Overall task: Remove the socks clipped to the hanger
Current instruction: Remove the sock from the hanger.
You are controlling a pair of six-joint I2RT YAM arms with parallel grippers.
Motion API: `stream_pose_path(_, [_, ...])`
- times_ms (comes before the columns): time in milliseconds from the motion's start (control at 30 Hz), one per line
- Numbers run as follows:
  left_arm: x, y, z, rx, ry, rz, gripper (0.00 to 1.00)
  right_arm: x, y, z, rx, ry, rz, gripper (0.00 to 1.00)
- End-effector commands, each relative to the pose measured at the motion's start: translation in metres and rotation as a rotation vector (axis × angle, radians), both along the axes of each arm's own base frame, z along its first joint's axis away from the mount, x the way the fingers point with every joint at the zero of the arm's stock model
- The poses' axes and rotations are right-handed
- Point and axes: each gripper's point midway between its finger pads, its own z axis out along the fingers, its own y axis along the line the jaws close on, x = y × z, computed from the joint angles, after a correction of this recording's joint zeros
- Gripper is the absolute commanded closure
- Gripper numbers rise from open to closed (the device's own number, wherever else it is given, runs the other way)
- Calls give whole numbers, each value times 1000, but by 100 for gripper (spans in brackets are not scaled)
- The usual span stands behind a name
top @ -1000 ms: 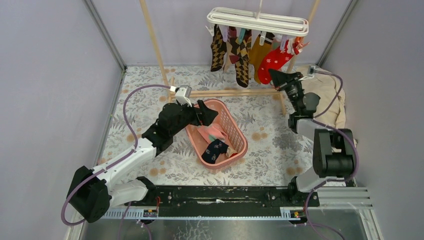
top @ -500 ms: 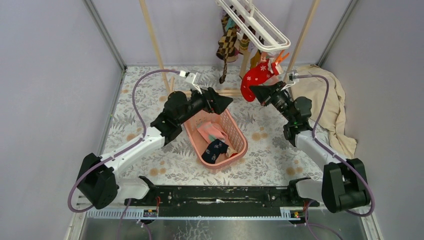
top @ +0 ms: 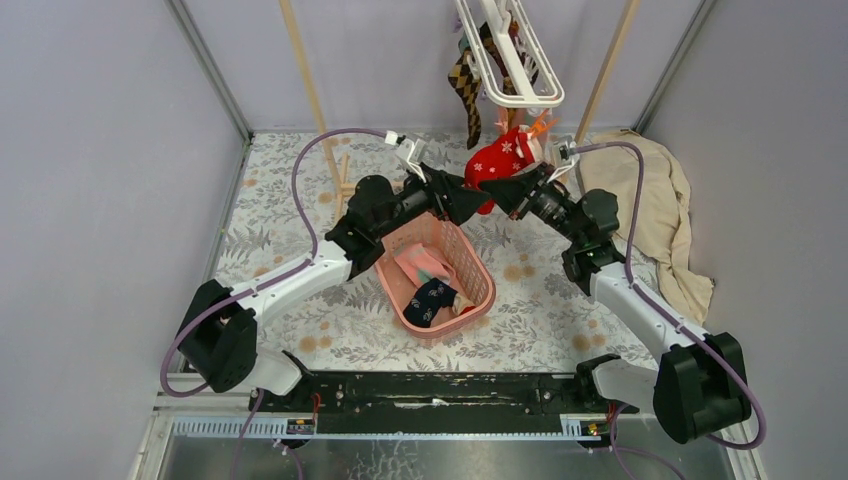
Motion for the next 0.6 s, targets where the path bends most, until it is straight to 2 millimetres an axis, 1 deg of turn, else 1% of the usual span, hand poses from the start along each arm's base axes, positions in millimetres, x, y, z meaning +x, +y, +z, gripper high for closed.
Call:
stream_pose_path(0, [-6, -3, 43, -89, -122, -28, 1, -14, 10, 38, 18, -94, 54, 100])
stream_pose_path(133, [-5, -3, 47, -99, -133, -21, 1, -14, 17, 43, 17, -93, 74, 100])
stream_pose_path(233, [0, -5, 47, -98, -135, -9, 2, -14, 22, 47, 17, -95, 91, 100])
stream_pose_path(300, [3, -5, 46, -96, -134, -1, 6, -14, 24, 48, 18, -96, 95, 100])
stream_pose_path(400, [5, -6, 43, -97, -133, 5, 18, -14, 26, 50, 17, -94, 100, 100])
stream_pose_path(433, [6, -7, 42, -97, -134, 5, 24, -14, 26, 50, 16, -95, 101, 100])
stream_pose_path(567, [10, -9, 40, -97, -130, 8, 55, -14, 27, 47, 8, -80, 107, 100])
